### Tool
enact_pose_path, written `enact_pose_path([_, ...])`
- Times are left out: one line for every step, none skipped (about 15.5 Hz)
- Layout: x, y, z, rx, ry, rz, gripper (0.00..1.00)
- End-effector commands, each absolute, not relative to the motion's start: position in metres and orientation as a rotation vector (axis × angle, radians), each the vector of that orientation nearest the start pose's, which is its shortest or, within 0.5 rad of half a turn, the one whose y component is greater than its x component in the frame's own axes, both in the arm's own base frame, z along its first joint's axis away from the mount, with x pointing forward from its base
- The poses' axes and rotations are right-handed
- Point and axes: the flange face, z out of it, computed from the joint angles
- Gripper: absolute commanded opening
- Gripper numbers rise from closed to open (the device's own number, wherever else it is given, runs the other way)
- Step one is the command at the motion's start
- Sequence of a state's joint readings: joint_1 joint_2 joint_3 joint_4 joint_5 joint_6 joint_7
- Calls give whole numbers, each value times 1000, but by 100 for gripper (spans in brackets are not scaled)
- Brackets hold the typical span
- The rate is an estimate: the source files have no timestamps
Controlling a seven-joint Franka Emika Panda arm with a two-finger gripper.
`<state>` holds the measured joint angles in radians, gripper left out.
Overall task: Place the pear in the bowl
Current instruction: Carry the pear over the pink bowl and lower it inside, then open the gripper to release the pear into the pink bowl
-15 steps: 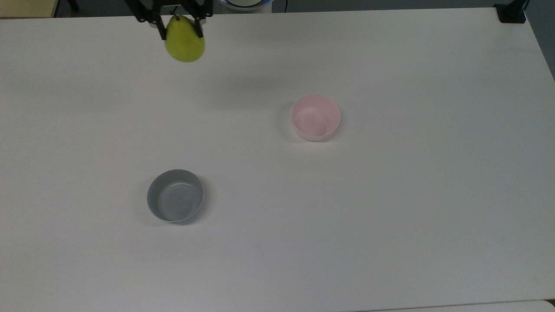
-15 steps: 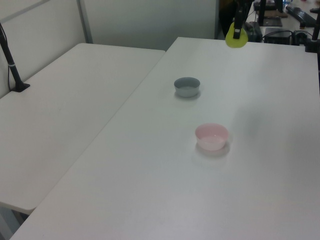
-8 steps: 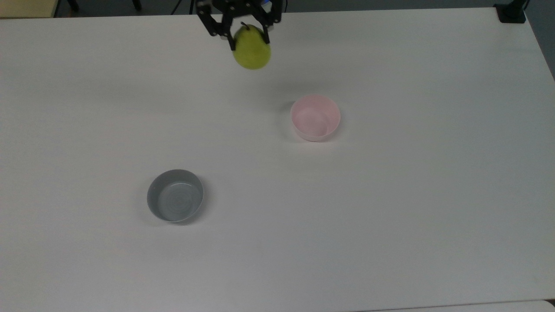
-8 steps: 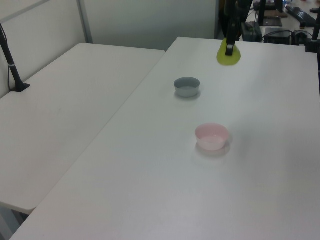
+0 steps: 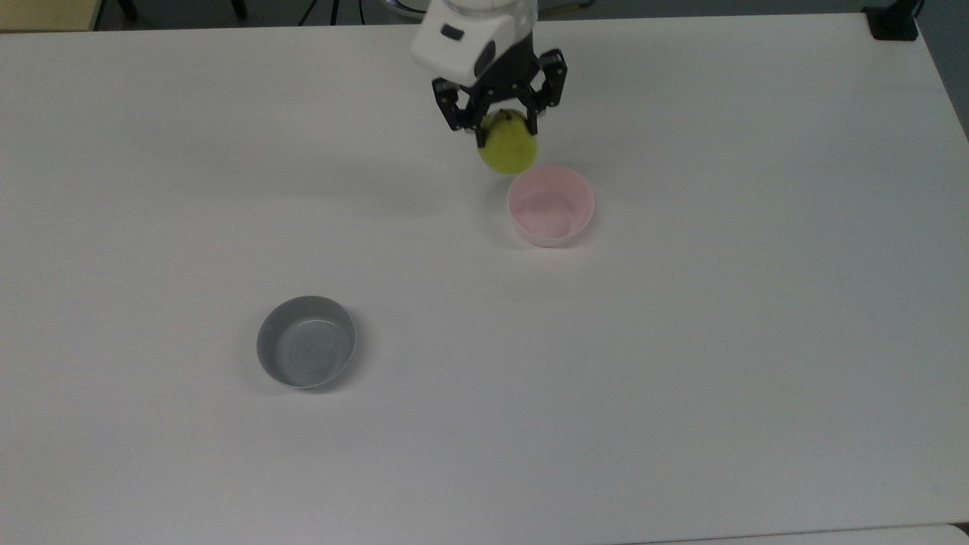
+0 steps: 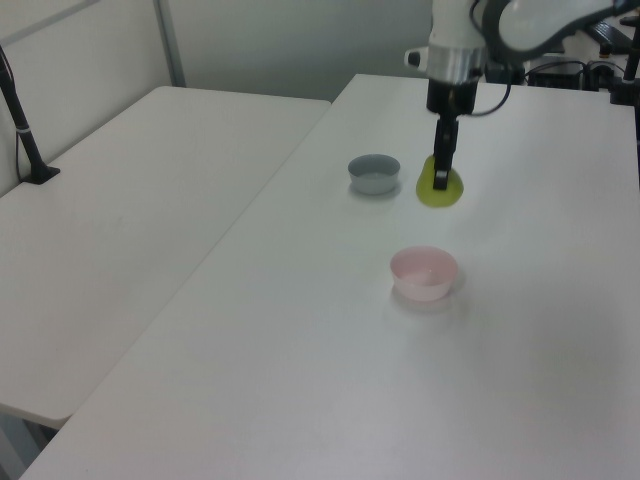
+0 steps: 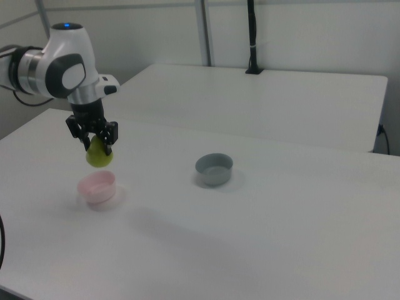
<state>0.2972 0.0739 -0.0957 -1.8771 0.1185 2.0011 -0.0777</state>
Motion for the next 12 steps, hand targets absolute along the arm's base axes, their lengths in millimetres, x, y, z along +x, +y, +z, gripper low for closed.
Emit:
enact_pose_path([581, 154, 440, -3005, -324, -102, 11])
enact_pose_path([583, 158, 430, -3006, -331, -91, 11])
enact_pose_path([584, 165, 421, -3007, -343, -83, 11])
enact_pose_path([585, 175, 410, -3004, -360, -86, 11])
enact_pose_path([586, 179, 400, -3009, -360, -78, 11])
enact_pose_path([587, 182, 394, -3013, -363, -69, 11])
enact_pose_path([587, 184, 390, -3013, -367, -60, 11])
enact_pose_path([587, 185, 389, -3014, -368, -59, 11])
enact_pose_path([587, 191, 381, -3013, -382, -54, 11])
enact_pose_path([586, 197, 376, -3012, -395, -49, 11])
enact_pose_path([586, 201, 371, -3012, -403, -46, 12])
enact_pose_path([586, 201, 366, -3014, -398, -37, 14])
